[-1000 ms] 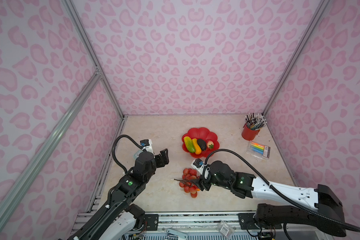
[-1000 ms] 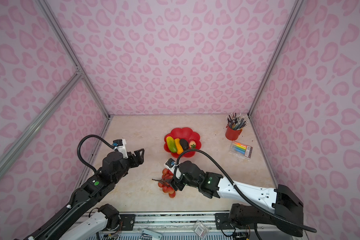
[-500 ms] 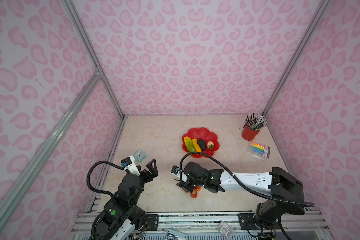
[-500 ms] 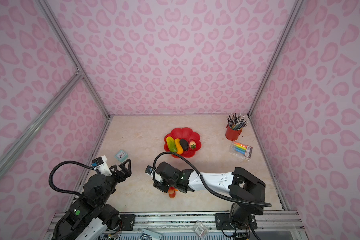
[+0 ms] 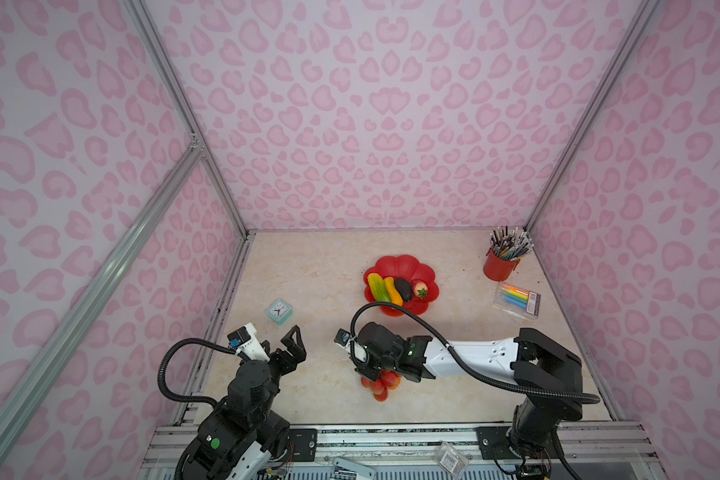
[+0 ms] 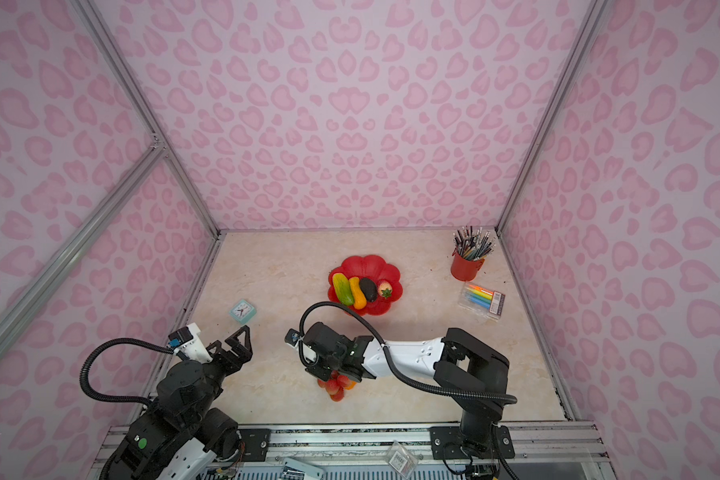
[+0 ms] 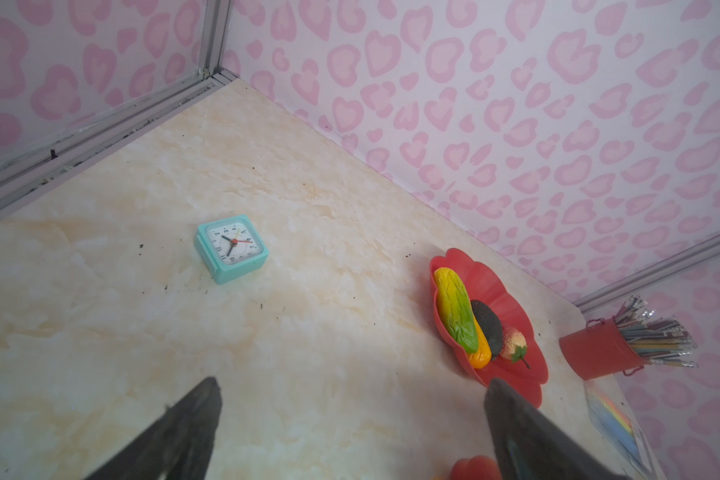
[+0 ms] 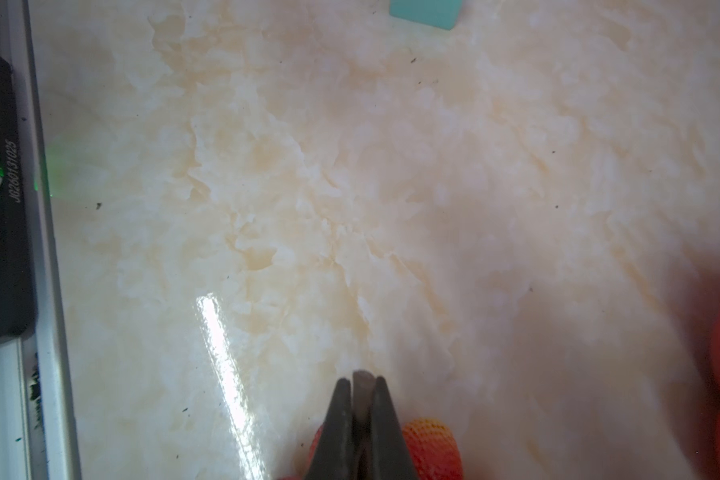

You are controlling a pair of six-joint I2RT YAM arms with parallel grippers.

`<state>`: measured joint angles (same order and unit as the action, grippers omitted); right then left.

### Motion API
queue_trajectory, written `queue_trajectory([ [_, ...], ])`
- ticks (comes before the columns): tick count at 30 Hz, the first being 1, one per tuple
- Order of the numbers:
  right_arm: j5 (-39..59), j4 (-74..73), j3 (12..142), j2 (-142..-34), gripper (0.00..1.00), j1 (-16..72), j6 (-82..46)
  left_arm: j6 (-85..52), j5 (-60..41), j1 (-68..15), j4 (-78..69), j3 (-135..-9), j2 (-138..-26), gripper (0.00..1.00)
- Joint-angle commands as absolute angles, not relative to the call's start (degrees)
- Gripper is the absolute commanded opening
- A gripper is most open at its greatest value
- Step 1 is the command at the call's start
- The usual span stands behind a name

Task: Place and organize the fake fruits in the fruit bowl
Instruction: 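Lift the lychee bunch into the bowl with right gripper while left arm withdraws, then grasp the orange with left gripper while right gripper releases lychees and withdraws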

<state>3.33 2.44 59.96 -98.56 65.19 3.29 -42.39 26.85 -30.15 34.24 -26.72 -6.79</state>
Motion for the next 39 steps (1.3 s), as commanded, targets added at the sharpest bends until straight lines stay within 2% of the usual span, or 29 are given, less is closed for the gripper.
queue_trajectory([
  [1,0.0,1.5,58.9,-96.2,0.0,64.5,1.1,-43.3,27.9,-30.1,34.0,-27.1,-6.6,1.0],
  [8,-1.2,6.2,58.0,-85.9,0.0,60.6,-5.0,-43.1,26.6,-30.1,32.8,-27.1,-7.3,1.0],
  [13,-9.4,12.3,62.2,-79.4,0.0,57.9,-7.4,-43.1,26.4,-30.1,32.3,-26.7,-7.5,1.0],
  [18,-6.8,15.9,67.5,-79.3,0.0,49.1,-9.5,-43.2,26.1,-30.1,31.6,-26.6,-7.7,1.0],
  [23,-2.3,16.3,72.7,-84.8,0.0,41.1,-7.7,-42.5,25.6,-30.1,31.9,-27.2,-8.0,0.99],
  [29,2.8,15.7,79.9,-95.6,0.0,35.8,-6.5,-41.5,24.2,-30.1,32.0,-27.7,-8.2,0.99],
  [34,3.6,18.6,88.8,-107.0,0.0,33.4,-6.3,-41.1,19.4,-30.1,31.4,-28.0,-10.5,1.0],
  [39,8.5,23.0,97.0,-116.3,0.0,31.8,-7.4,-41.2,12.0,-30.1,31.1,-28.8,-16.2,0.96],
])
